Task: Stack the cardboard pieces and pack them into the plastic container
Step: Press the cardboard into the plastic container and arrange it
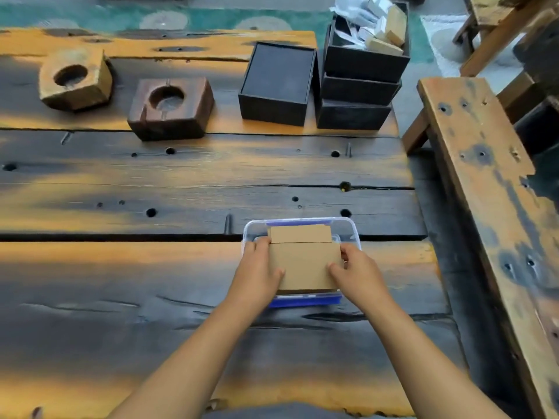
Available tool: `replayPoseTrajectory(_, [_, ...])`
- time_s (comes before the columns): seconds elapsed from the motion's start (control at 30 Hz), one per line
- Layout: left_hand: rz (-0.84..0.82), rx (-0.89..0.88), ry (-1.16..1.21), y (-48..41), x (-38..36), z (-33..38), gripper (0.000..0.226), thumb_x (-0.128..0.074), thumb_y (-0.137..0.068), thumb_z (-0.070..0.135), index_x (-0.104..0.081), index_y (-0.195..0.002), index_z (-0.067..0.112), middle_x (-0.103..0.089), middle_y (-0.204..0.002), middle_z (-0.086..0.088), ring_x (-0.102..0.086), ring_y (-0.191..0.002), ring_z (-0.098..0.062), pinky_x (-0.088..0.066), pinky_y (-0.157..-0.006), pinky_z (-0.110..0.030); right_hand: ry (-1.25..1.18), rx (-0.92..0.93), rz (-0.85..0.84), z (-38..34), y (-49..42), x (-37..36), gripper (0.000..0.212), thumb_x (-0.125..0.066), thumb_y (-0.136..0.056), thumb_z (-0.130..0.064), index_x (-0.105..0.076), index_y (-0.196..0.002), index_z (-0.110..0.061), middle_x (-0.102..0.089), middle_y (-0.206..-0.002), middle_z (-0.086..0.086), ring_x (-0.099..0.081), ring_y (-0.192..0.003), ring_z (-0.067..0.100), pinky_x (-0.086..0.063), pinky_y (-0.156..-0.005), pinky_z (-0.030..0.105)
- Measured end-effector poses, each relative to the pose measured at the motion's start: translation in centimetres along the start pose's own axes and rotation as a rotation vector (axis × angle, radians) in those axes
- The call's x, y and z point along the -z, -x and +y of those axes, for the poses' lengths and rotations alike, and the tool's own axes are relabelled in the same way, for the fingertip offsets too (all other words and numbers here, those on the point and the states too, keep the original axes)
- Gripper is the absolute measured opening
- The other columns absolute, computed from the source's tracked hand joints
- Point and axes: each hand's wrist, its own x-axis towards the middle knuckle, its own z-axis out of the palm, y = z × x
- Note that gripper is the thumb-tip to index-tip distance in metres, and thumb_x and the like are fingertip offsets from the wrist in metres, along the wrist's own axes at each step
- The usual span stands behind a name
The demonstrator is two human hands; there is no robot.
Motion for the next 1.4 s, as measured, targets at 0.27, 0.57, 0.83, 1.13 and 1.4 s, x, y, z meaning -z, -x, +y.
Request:
replayPoseTrajectory(0.27, [-0.059,0.077,-0.039,-0.6,-1.5,-1.4,0.055,-0.070,-0.083,0.026,-0.047,-0.133,0.019,-0.054,-0.128,-0.003,-0.056,-0.112,-0.023,-0.040,-0.089,-0.027,0.048,-0.036,-0.079,0.9,-0.6,-1.2,0.017,-0.056,-0.086,-0.022,-0.057,-0.098,-0.011,-0.062,-0.097,0.005,-0.059,-0.089,0.026,-0.049,-0.075,0.036])
replayPoseTrajectory(0.57, [-0.012,0.024,-0.028,-1.6,-2.1,-1.0,0.052,-0.070,-0.083,0.021,-0.048,-0.130,0.017,-0.055,-0.126,-0.002,-0.055,-0.112,-0.022,-0.042,-0.093,-0.029,0.172,-0.001,-0.047,1.1,-2.1,-1.4,0.021,-0.061,-0.087,-0.020,-0.052,-0.104,-0.011,-0.059,-0.110,0.009,-0.057,-0.100,0.028,-0.045,-0.078,0.033])
replayPoseTrajectory(0.83, [-0.071,0.025,-0.077,-0.2,-2.8,-1.7,0.060,-0.067,-0.084,0.016,-0.038,-0.136,0.021,-0.046,-0.137,-0.001,-0.052,-0.119,-0.021,-0.043,-0.096,-0.031,0.301,0.009,-0.118,1.3,-2.4,-1.4,0.032,-0.063,-0.085,-0.020,-0.044,-0.110,-0.011,-0.054,-0.109,0.010,-0.058,-0.094,0.031,-0.046,-0.072,0.037])
replayPoseTrajectory(1.13, [-0.218,0.184,-0.085,-3.4,-0.8,-0.3,0.061,-0.073,-0.082,0.035,-0.048,-0.134,0.017,-0.046,-0.135,-0.007,-0.058,-0.113,-0.024,-0.042,-0.088,-0.026,0.261,0.025,-0.218,-0.3,-5.0,0.1,0.060,-0.067,-0.082,-0.032,-0.042,-0.133,-0.016,-0.051,-0.131,0.009,-0.057,-0.114,0.029,-0.047,-0.087,0.038])
replayPoseTrajectory(1.4, [-0.445,0.299,-0.061,-6.2,-0.6,0.3,0.059,-0.080,-0.075,0.039,-0.056,-0.122,0.013,-0.059,-0.116,-0.004,-0.062,-0.098,-0.020,-0.055,-0.076,-0.028,0.186,-0.064,-0.433,-0.8,-7.6,0.1,0.062,-0.076,-0.077,-0.040,-0.051,-0.128,-0.015,-0.059,-0.125,0.004,-0.058,-0.110,0.021,-0.049,-0.091,0.034])
